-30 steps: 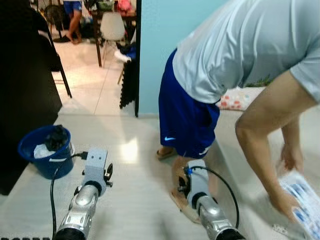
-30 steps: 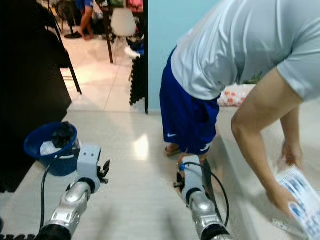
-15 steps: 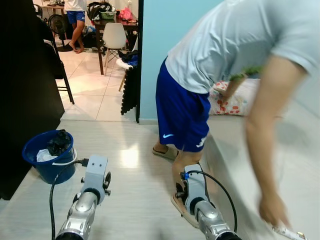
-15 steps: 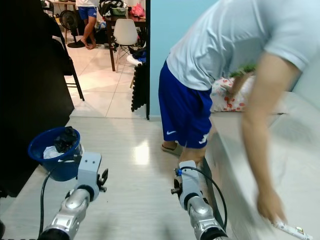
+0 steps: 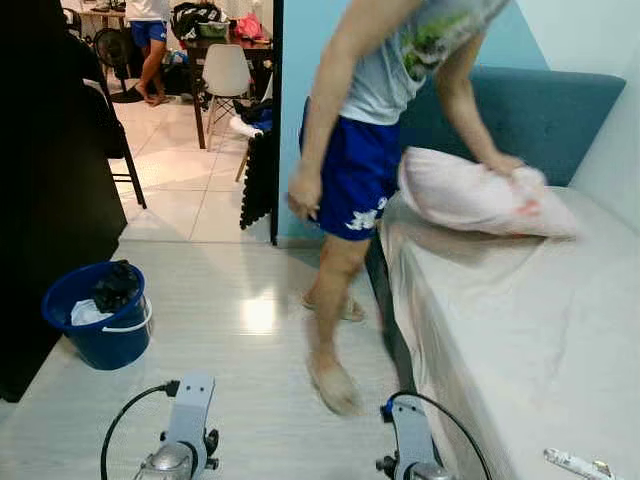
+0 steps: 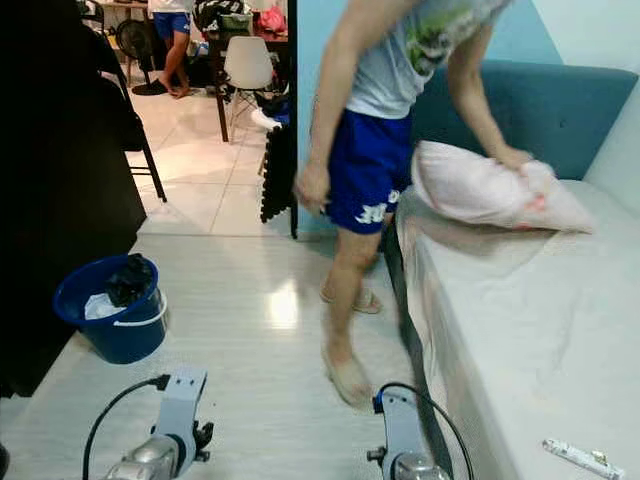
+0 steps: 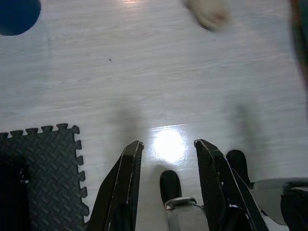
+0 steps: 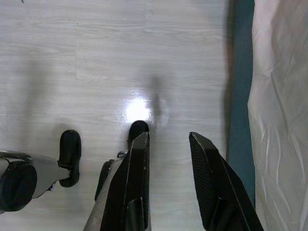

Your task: Clean up the room

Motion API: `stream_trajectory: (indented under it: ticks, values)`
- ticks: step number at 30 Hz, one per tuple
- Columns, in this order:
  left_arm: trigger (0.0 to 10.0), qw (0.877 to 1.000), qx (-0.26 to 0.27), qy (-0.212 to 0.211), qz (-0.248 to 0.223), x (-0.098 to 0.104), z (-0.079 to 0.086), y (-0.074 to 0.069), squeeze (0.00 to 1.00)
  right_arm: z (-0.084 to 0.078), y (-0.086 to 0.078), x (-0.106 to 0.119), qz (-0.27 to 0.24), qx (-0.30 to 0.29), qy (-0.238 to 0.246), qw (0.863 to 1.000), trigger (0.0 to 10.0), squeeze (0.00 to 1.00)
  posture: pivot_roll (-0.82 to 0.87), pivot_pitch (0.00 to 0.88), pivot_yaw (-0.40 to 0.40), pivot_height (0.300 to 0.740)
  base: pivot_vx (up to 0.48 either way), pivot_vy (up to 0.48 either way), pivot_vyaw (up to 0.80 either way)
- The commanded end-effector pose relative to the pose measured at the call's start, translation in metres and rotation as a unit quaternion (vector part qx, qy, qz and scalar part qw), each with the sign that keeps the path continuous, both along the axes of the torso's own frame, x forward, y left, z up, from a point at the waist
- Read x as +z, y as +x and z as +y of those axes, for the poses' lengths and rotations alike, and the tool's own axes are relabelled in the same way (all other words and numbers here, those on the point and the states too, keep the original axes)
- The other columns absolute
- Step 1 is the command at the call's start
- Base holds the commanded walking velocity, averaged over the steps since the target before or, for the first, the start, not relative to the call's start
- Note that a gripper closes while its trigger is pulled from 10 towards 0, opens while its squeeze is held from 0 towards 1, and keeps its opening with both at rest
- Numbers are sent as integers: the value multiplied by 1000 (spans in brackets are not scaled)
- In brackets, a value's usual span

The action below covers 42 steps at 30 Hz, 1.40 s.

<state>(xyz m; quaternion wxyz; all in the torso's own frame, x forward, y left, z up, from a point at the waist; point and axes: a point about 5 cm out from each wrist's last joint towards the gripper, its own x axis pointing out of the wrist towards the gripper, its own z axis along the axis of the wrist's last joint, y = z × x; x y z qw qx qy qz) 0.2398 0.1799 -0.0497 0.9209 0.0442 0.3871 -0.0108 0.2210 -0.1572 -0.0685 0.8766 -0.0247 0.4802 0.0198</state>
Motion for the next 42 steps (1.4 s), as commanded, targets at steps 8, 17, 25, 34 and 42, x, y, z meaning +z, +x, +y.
stream_trajectory:
  ticks: [8, 17, 25, 34, 42]
  values:
    - [10000, 1000, -13, 4, 0, -3, -4, -3, 0, 3, -2, -1, -3, -4, 5, 1000, 10000, 0, 116, 0, -66, 740, 0, 0, 0]
    - [10000, 999, -33, 10, 1, -1, -5, 1, 0, 4, -9, -5, 1, -31, 5, 1000, 10000, 0, 95, 0, -11, 740, 0, 0, 0]
    - [10000, 998, -55, 15, 6, -2, -11, 0, 0, 1, -12, -7, 0, -38, 6, 999, 10000, 0, 102, 0, -35, 740, 0, 0, 0]
    - [10000, 1000, 2, 1, -13, 3, -3, 6, 0, -7, -9, -4, -2, -27, -7, 1000, 10000, 0, 91, 0, -62, 740, 0, 0, 0]
    - [10000, 1000, 23, -11, -9, 1, -6, 5, 0, -13, -7, -3, -7, -25, -16, 1000, 10000, 0, 70, 0, -53, 740, 0, 0, 0]
